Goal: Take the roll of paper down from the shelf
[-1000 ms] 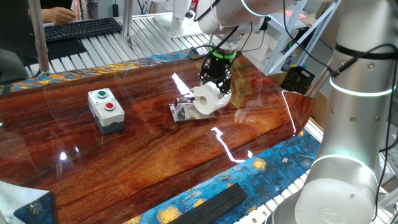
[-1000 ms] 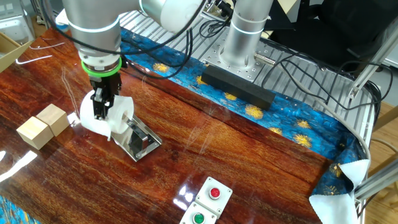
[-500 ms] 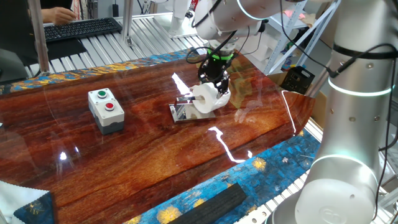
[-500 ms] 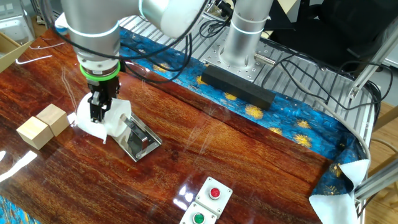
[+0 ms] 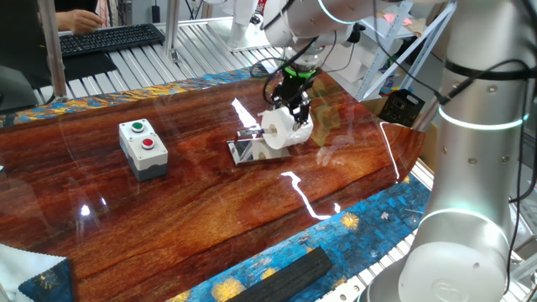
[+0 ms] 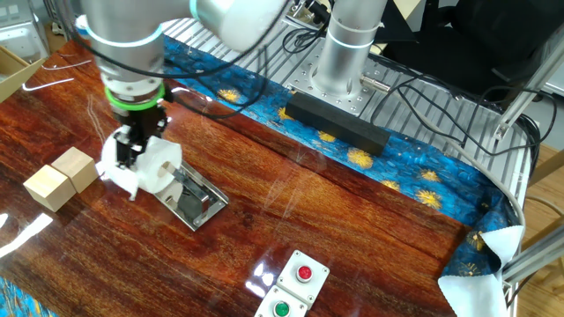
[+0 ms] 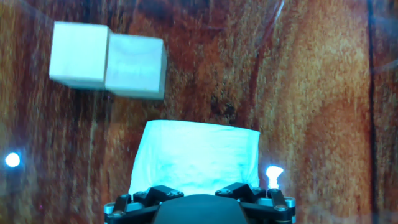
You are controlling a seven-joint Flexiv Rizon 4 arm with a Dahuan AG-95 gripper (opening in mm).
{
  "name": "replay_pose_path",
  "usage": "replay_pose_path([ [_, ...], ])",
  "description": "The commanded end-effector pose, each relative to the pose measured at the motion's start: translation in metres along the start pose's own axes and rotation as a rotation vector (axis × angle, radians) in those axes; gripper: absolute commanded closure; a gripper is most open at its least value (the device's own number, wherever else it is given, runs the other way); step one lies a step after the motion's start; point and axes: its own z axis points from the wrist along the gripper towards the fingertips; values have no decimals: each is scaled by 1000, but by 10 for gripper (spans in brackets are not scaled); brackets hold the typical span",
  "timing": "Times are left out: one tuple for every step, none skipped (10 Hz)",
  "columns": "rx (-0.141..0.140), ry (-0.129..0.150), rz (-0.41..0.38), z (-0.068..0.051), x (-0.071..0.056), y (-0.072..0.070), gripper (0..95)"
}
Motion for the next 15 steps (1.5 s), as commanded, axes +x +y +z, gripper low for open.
replay_pose_path([
  [-19,-1,29,-3,-6,3,950],
  [-22,-3,29,-3,-9,4,950],
  [-23,-3,9,-4,-12,6,950],
  [-35,-9,-13,-2,-15,7,950],
  [-36,-13,-61,-1,-17,8,950],
  [-33,-24,-109,1,-17,8,950],
  [-30,-39,-149,2,-18,8,950],
  [-29,-39,-155,2,-18,8,950],
  [-21,-38,-172,2,-18,7,950],
  [-20,-37,-178,2,-18,8,950],
  [-16,-37,-196,1,-19,8,950],
  [-16,-34,-209,1,-19,8,950],
  [-16,-34,-230,1,-19,8,950],
  [-12,-36,-261,1,-20,9,950],
  [-18,-33,-249,1,-20,9,950],
])
